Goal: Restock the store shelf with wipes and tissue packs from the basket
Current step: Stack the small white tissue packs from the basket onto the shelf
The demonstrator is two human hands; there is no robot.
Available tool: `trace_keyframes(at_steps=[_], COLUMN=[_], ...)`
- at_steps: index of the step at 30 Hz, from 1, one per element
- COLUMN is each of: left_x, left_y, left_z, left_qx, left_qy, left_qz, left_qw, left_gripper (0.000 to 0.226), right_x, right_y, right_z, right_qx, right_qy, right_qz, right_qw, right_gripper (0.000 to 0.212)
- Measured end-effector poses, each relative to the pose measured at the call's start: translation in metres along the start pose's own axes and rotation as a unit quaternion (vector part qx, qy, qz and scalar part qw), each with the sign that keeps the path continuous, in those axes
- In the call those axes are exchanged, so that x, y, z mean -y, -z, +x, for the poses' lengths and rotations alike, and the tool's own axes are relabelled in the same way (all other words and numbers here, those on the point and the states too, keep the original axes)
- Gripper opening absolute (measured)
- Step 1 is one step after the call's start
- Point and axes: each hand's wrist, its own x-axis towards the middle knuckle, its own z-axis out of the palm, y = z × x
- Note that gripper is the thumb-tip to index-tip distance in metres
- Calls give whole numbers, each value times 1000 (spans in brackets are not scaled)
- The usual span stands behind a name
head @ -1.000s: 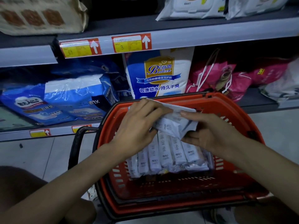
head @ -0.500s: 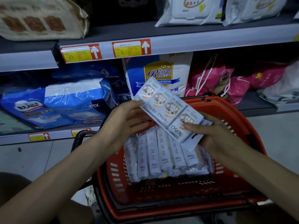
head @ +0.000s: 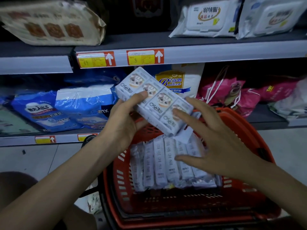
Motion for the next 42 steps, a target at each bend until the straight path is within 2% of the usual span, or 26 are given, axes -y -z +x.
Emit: trace_keyframes(at_steps=[1, 3, 6, 9, 12, 14, 15, 17, 20, 23, 26, 28, 30, 33, 35, 39, 42], left_x=[-2, -5, -3, 0, -1, -1, -2, -3, -7, -9, -11, -10, -8, -8, -13, -31, -53], left_y=[0, -1, -3, -5, -5, -2, -1, 2, 2, 1, 0, 1, 1, 1, 3, 3, -1], left_z=[-1, -4, -9, -10, -12, -14, -15, -15, -16, -18, -19, -22, -27, -37, -45, -67, -83], left_qx=[3, 17, 43, 64, 72, 76, 75, 70, 81, 94, 92, 86, 82, 73, 68, 77, 88], left_qy=[-2, -2, 4, 11, 12, 21, 23, 11, -34, -95, -156, -207, -261, -305, -324, -342, -349], left_qz=[-7, -9, 3, 5, -12, -21, -16, 5, 60, 120, 155, 197, 262, 322, 346, 401, 420], left_qw=[1000, 1000, 999, 998, 997, 997, 997, 997, 994, 984, 971, 954, 925, 893, 878, 846, 833], left_gripper=[47, 48, 37, 34, 49, 52, 50, 44, 41, 41, 50, 55, 61, 72, 77, 88, 98], right_x=[-2, -3, -3, 0, 5, 11, 15, 19, 17, 11, 10, 11, 13, 21, 29, 49, 75], right_y=[-1, -4, -5, 0, 4, 6, 8, 15, 23, 20, 15, 14, 16, 21, 29, 54, 77], right_z=[1, 8, 15, 18, 17, 16, 16, 16, 16, 14, 15, 16, 19, 22, 23, 28, 36], right_qx=[-1, -48, -155, -223, -229, -245, -251, -253, -231, -173, -154, -151, -140, -135, -140, -174, -211], right_qy=[36, 67, 112, 126, 86, -3, -55, -143, -227, -287, -306, -302, -282, -241, -217, -158, -117], right_qz=[-79, -165, -223, -226, -139, 22, 125, 318, 530, 628, 681, 705, 713, 694, 659, 543, 465], right_qw=[996, 983, 956, 940, 960, 969, 958, 902, 783, 703, 647, 623, 626, 665, 707, 806, 852], right_gripper=[99, 88, 54, 37, 36, 44, 46, 42, 28, 33, 42, 48, 49, 41, 40, 57, 53])
